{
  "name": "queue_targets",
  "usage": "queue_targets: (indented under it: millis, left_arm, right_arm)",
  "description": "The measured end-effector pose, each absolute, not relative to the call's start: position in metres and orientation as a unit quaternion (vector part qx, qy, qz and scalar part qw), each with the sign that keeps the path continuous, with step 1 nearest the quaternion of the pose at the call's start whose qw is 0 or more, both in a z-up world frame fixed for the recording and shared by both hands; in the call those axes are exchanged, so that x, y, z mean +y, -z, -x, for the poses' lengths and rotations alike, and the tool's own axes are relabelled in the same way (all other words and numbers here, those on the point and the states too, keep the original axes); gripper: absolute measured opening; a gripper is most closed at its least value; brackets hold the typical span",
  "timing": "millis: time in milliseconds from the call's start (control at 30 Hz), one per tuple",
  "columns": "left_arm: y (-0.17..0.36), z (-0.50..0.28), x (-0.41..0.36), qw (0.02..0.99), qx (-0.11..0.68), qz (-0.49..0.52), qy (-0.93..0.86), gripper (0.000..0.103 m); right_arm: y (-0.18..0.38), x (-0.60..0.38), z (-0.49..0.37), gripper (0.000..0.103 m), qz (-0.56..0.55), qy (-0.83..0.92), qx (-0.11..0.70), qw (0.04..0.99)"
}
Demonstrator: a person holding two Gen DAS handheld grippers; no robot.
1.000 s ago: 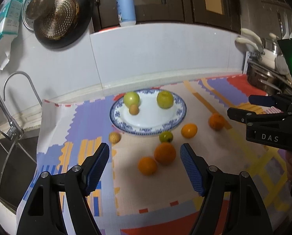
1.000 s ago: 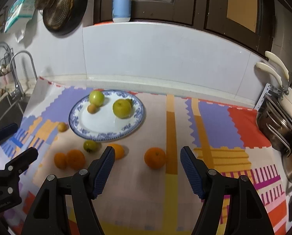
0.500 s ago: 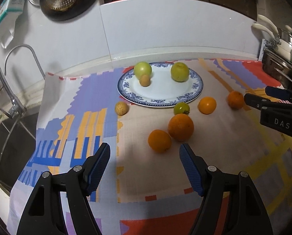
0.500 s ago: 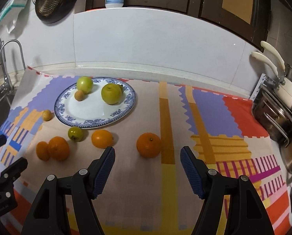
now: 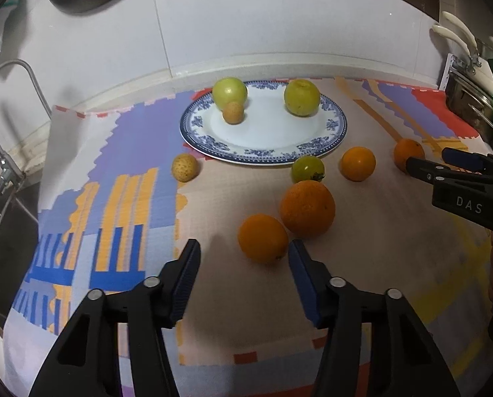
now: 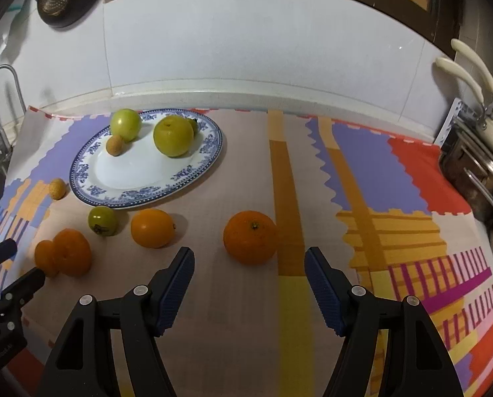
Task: Organize fruits
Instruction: 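Close the left tool on a large orange while the right tool grasps another orange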
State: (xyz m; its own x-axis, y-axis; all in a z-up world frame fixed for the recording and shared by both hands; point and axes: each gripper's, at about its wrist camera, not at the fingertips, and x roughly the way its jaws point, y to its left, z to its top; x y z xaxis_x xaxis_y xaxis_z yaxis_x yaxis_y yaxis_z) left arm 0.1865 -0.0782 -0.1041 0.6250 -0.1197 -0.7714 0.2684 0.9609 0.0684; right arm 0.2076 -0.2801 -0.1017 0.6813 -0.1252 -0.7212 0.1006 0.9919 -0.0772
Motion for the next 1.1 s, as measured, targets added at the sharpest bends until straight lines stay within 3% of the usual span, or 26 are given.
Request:
queue_targets:
  millis: [200,567,700,767,1100]
  left_arm:
    - [0.108,-0.193,-0.082,0.895,0.421,-0.086,0.119,0.051]
    - [0.112,-0.203,-0.085,0.89,0.431,-0.076,0.132,0.036]
    - [0.112,-0.203,-0.085,0.89,0.43,-0.075,0.13,0.036]
    - [0.112,-0.203,-0.085,0.89,0.43,-0.074,0.129,0.036]
    - [0.103,-0.194,-0.081,0.897,0.417,-0.067,0.13,0.036]
  right_arm:
    - [0.11,-0.285,-0.219,0.069,0.006,0.063,0.402,0.913]
    - [0.119,-0.287,-0.234,0.063,0.005,0.06,0.413,0.909]
    - [0.119,-0.286,-0.237,0.054,0.012,0.057,0.413,0.909]
    - [0.119,-0.287,-0.238,0.044,0.012,0.056,0.413,0.909]
    - [0.108,-0.28,-0.224,0.043,0.014,0.04,0.407,0.912]
